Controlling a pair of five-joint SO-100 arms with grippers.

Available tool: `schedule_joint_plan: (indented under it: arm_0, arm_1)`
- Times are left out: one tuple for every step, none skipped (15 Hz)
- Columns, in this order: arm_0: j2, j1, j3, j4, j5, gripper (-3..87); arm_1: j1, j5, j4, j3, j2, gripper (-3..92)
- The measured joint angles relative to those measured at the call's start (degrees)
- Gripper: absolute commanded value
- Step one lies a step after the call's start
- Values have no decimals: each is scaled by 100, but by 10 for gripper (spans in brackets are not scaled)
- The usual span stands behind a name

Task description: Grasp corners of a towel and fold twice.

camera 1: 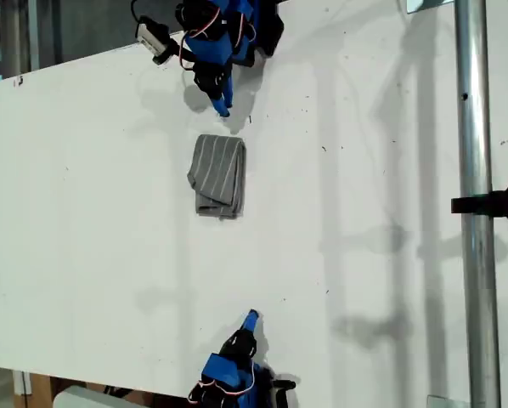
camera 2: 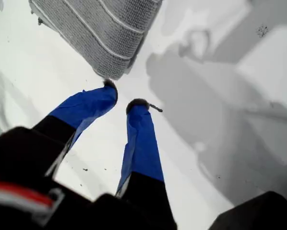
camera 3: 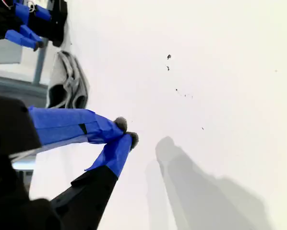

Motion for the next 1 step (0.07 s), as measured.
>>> schedule_joint_plan:
  arm_0:
    - [0, -18, 0, 0, 0, -6]
  arm_1:
    - [-70, -9, 0, 0, 0, 100]
